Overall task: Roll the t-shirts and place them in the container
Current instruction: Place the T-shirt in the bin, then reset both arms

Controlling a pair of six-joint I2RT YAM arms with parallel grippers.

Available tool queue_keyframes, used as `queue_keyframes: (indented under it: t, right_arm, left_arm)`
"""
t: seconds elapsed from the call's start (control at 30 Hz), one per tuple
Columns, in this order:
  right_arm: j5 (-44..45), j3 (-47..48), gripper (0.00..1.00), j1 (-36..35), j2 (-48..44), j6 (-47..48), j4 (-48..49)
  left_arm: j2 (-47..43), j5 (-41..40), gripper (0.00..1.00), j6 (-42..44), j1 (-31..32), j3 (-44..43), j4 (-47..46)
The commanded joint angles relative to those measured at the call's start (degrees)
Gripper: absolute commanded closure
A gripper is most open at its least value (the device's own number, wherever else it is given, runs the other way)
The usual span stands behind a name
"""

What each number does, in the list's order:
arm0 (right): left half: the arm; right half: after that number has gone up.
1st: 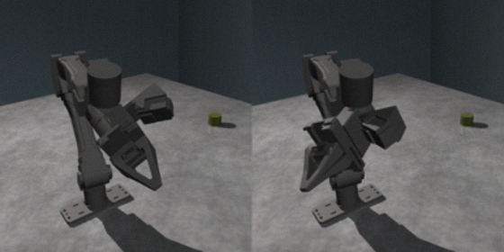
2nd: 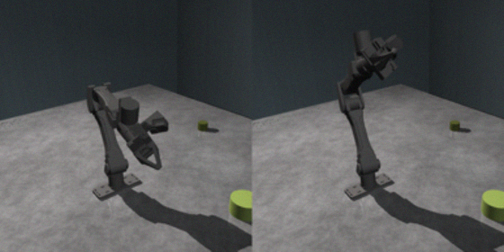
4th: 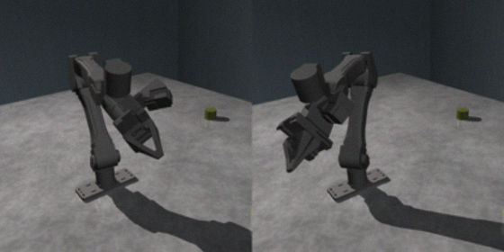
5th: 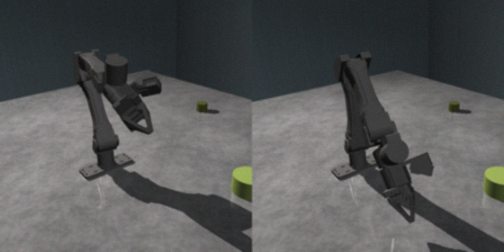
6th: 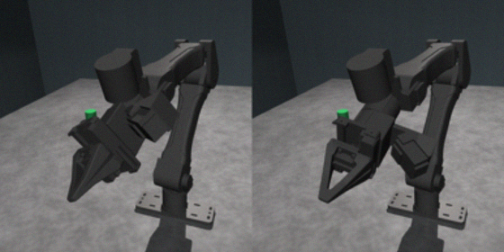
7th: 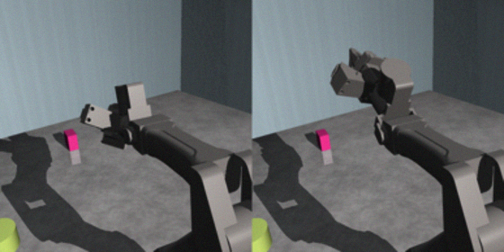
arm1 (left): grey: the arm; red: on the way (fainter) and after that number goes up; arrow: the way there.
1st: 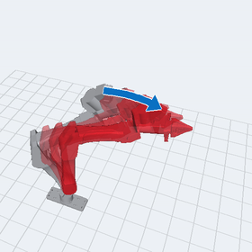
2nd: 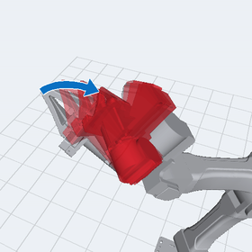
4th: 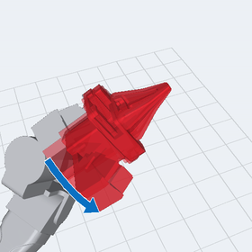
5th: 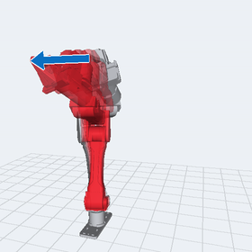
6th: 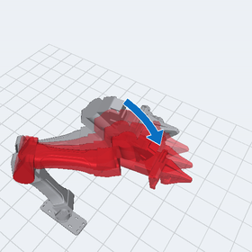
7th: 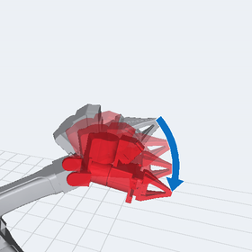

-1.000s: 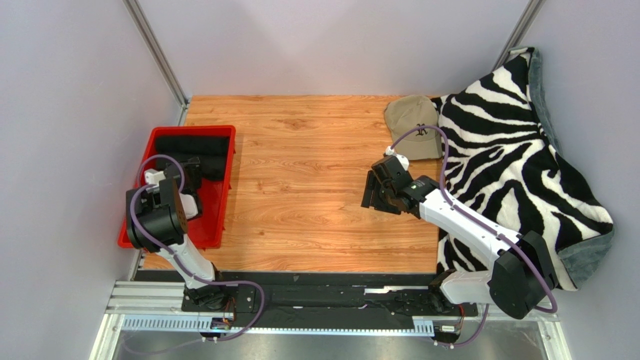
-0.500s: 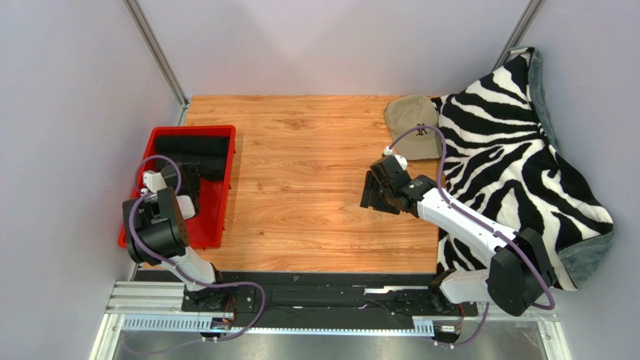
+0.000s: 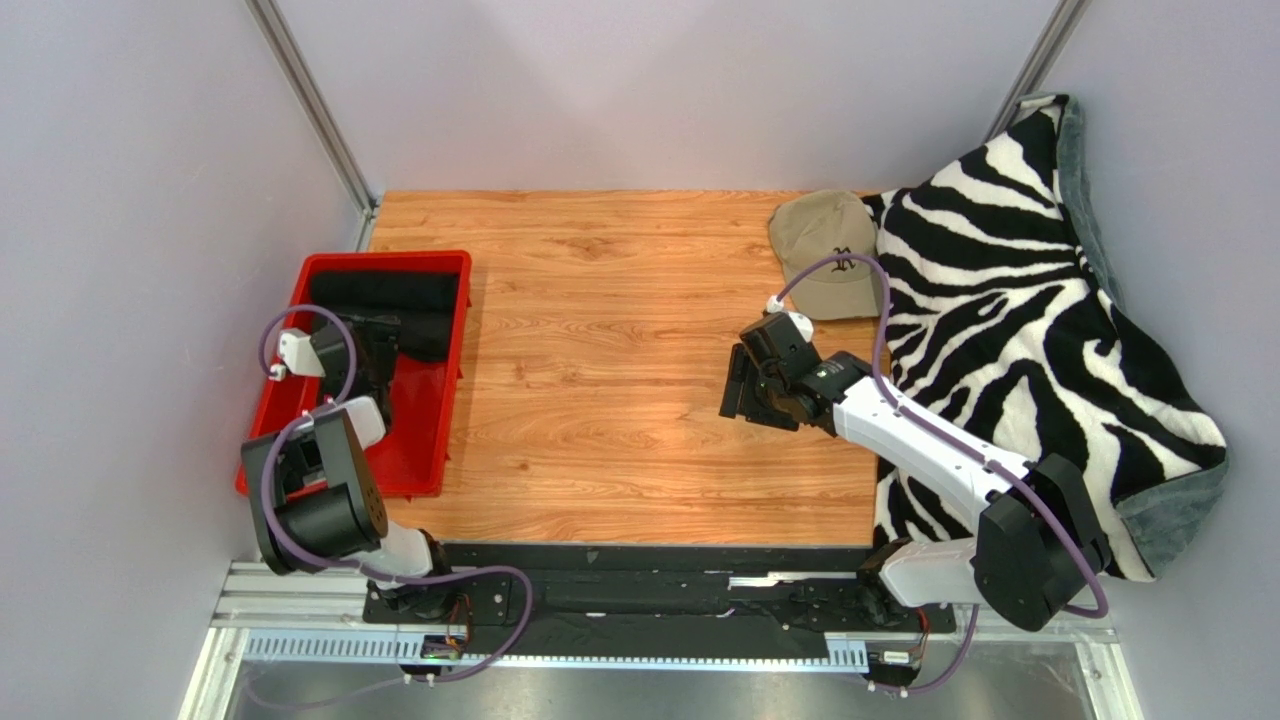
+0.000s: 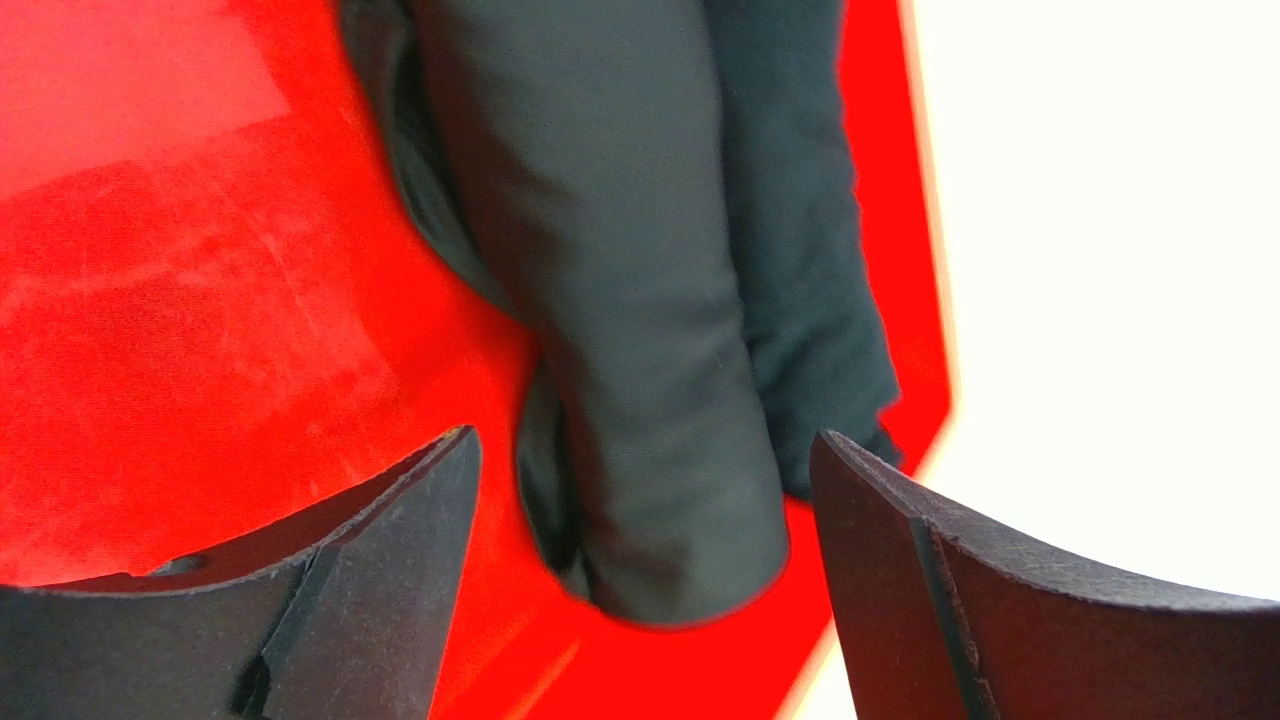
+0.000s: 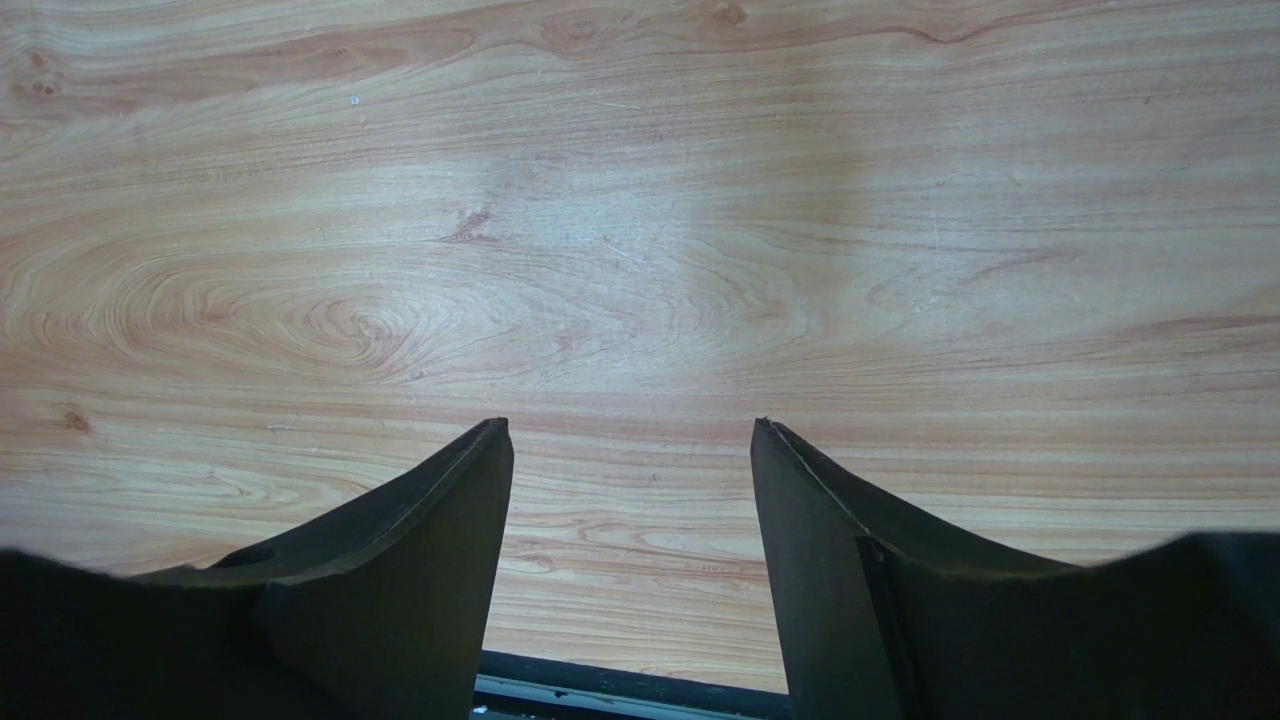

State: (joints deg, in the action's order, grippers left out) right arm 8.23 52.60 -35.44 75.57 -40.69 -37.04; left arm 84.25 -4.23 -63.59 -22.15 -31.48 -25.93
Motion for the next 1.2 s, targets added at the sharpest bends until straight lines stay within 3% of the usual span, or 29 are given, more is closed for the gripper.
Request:
queue_keyframes:
  t: [0.0,0.17,0.3,0.4,0.57,0.9,1.03,1.13,1.17]
  right_arm:
    - [-0.85,1.01,0.36,0.29,-0.42,-0.27,2.41]
    - [-1.02,2.68,0.36,0.28,-0.16,-0.71,2.23]
    - [-0.93,4.17,0.36,0.28,0.54,-2.29,1.53]
    - [0.03,5.32,0.36,0.28,0.72,-3.78,1.09]
    - [0.82,5.32,0.37,0.28,-1.47,-4.49,2.85]
    - [9.61,6.99,0.36,0.28,-7.36,-1.06,-0.49]
    - [10.93,6.11,0.36,0.37,-10.44,-1.32,-1.63]
    - [13.47,5.67,0.36,0.28,-12.2,-2.55,-3.82]
    - [13.91,5.67,0.25,0.28,-12.64,-2.29,-4.44]
  left_arm:
    - [-7.51,3.26,0.12,6.1,-0.44,-2.35,6.85]
    - [-16.28,7.3,0.12,11.03,0.79,-2.44,16.33]
    - [-22.1,8.62,0.11,15.07,6.32,-3.58,25.2]
    - [-26.23,7.92,0.11,17.97,12.91,-5.07,31.79]
    - [-29.4,1.43,0.11,21.4,31.15,-8.68,41.3]
    - [-23.7,-9.04,0.03,23.6,62.89,-15.96,47.81]
    - [-19.48,-11.5,0.01,27.47,70.38,-20.54,51.15]
    - [-19.12,-11.06,0.01,26.42,70.84,-21.95,53.0]
    - [-19.47,-11.06,0.01,26.42,70.84,-21.87,53.26]
